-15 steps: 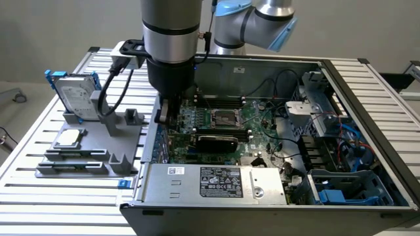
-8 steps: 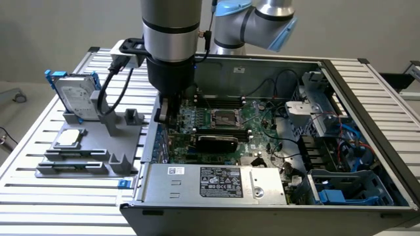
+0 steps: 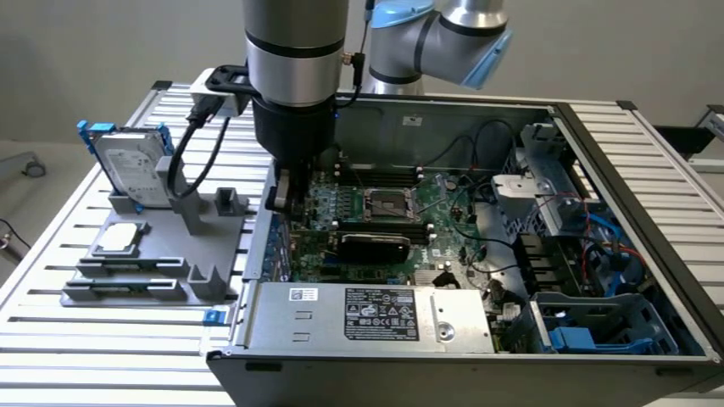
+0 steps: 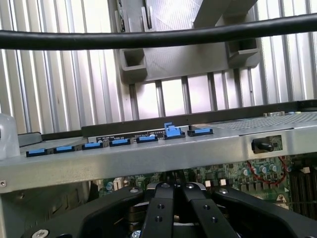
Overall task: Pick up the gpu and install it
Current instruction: 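Press down on the gpu until it lock into place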
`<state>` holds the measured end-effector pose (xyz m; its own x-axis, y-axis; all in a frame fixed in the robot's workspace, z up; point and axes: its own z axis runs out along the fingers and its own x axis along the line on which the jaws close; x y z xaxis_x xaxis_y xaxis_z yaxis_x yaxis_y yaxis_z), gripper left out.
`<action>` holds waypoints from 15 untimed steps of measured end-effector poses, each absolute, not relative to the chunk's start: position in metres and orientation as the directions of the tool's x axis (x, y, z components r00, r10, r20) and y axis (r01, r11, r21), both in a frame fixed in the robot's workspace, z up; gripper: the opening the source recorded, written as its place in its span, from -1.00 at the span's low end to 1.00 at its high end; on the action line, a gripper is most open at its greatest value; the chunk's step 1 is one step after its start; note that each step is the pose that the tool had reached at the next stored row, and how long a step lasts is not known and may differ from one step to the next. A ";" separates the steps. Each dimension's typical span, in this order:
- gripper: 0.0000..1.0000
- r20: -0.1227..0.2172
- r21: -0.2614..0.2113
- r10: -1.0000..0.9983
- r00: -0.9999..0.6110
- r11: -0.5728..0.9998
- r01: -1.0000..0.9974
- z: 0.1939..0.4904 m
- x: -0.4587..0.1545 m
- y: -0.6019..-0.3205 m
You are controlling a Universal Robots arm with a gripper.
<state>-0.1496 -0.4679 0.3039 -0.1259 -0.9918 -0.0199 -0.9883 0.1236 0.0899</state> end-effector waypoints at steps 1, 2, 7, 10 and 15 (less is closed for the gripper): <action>-0.79 -0.020 0.091 -0.992 -0.126 0.124 -0.988 0.304 -0.150 -0.468; -0.79 -0.021 0.091 -0.992 -0.126 0.124 -0.988 0.304 -0.150 -0.468; -0.79 -0.022 0.094 -0.992 -0.128 0.125 -0.988 0.304 -0.150 -0.467; -0.79 -0.023 0.095 -0.991 -0.129 0.126 -0.987 0.304 -0.150 -0.466; -0.79 -0.024 0.098 -0.991 -0.129 0.126 -0.987 0.304 -0.150 -0.466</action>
<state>-0.1497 -0.4662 0.3038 -0.1289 -0.9914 -0.0240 -0.9872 0.1260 0.0979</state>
